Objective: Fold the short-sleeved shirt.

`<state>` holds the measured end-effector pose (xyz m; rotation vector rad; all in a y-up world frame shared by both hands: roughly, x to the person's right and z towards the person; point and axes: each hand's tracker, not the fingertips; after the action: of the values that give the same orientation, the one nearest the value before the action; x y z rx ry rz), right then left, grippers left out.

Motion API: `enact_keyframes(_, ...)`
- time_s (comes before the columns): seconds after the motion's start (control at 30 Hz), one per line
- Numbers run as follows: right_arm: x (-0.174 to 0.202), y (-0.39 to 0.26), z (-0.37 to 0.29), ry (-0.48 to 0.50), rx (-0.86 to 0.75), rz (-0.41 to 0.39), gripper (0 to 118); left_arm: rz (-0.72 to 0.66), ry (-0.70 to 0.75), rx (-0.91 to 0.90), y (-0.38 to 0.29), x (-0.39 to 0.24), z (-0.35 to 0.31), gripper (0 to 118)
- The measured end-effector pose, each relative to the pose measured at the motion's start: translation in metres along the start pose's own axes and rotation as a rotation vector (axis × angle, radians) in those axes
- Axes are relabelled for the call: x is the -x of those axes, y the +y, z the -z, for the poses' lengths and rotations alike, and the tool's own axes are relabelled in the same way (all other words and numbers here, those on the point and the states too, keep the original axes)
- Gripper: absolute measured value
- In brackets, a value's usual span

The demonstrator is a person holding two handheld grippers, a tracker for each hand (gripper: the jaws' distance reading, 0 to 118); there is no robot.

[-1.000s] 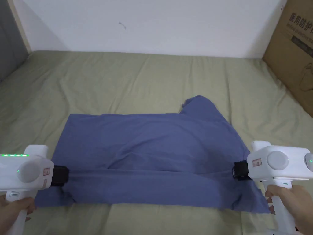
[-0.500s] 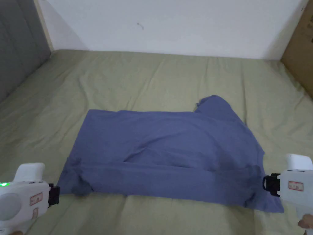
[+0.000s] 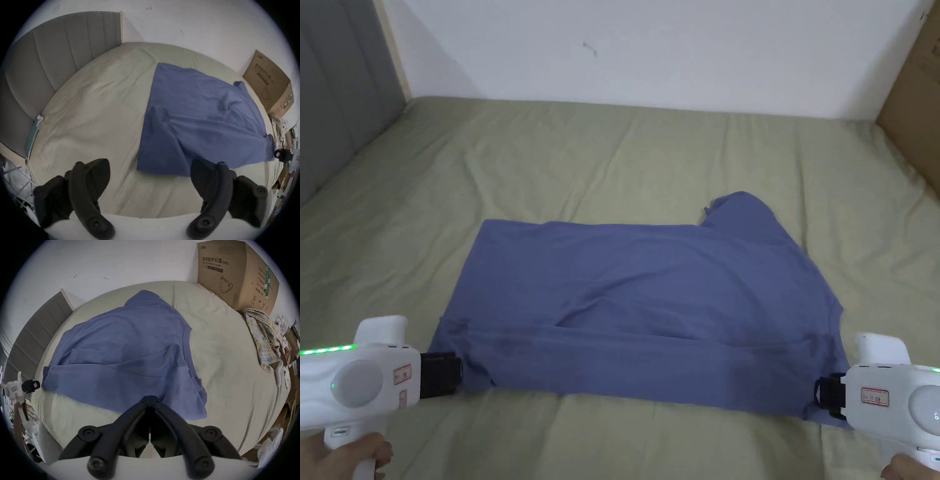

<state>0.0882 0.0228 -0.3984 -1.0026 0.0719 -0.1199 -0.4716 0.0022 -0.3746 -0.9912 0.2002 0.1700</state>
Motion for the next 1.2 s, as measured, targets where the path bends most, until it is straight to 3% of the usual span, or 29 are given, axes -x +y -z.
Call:
enact_keyframes(0.1, 0.001, -0.006, -0.005, -0.001, 0.008, 0.011, 1, -0.015, 0.0, 0.063, -0.002, 0.001, 0.024, 96)
enact_keyframes(0.13, -0.001, -0.007, -0.005, -0.004, 0.011, 0.015, 1, -0.027, -0.019, 0.08, -0.004, 0.0, 0.031, 84)
enact_keyframes(0.17, -0.003, -0.008, -0.005, -0.006, 0.015, 0.02, 1, -0.018, 0.004, 0.073, -0.007, -0.003, 0.035, 83)
enact_keyframes(0.27, -0.01, -0.011, -0.005, -0.017, 0.006, 0.091, 1, 0.033, 0.019, 0.082, -0.002, -0.009, 0.03, 77)
enact_keyframes(0.3, -0.013, -0.011, -0.004, -0.02, -0.004, 0.108, 1, 0.042, 0.01, 0.084, 0.001, -0.009, 0.025, 68)
enact_keyframes(0.33, -0.016, -0.011, -0.003, -0.023, -0.01, 0.114, 1, 0.061, 0.017, 0.073, 0.001, -0.009, 0.022, 45)
enact_keyframes(0.37, -0.018, -0.011, -0.004, -0.028, -0.018, 0.115, 7, 0.057, 0.02, 0.058, 0.002, -0.008, 0.018, 21)
enact_keyframes(0.4, -0.021, -0.01, -0.005, -0.041, -0.029, 0.113, 23, 0.012, -0.052, 0.048, 0.004, -0.006, 0.013, 8)
enact_keyframes(0.43, -0.023, -0.009, -0.006, -0.052, -0.031, 0.11, 43, -0.021, -0.096, 0.061, 0.006, -0.007, 0.012, 8)
enact_keyframes(0.47, -0.028, -0.007, -0.003, -0.059, -0.029, 0.108, 52, 0.015, -0.035, 0.071, 0.007, -0.011, 0.014, 8)
enact_keyframes(0.53, -0.034, -0.005, -0.005, -0.077, -0.038, 0.117, 54, 0.078, -0.003, 0.06, 0.005, -0.017, 0.011, 8)
enact_keyframes(0.77, -0.048, -0.01, 0.029, -0.043, 0.018, 0.134, 54, 0.091, 0.004, 0.038, 0.01, -0.018, -0.002, 8)
enact_keyframes(0.8, -0.049, -0.013, 0.038, -0.034, 0.045, 0.128, 45, 0.084, 0.0, 0.038, 0.011, -0.016, -0.002, 8)
enact_keyframes(0.83, -0.047, -0.017, 0.045, -0.045, 0.07, 0.106, 10, 0.081, -0.001, 0.04, 0.011, -0.016, -0.001, 8)
enact_keyframes(0.87, -0.042, -0.02, 0.047, -0.084, 0.078, 0.066, 6, 0.078, -0.003, 0.042, 0.011, -0.016, -0.001, 8)
enact_keyframes(0.9, -0.038, -0.022, 0.05, -0.136, 0.065, 0.003, 6, 0.078, -0.004, 0.045, 0.011, -0.016, -0.001, 8)
enact_keyframes(1.07, -0.036, -0.011, 0.029, -0.104, 0.065, 0.029, 5, 0.095, -0.002, 0.047, 0.013, -0.016, -0.005, 8)
enact_keyframes(1.2, -0.038, -0.005, 0.006, -0.108, 0.029, -0.019, 5, 0.097, -0.016, 0.03, 0.014, -0.012, -0.017, 8)
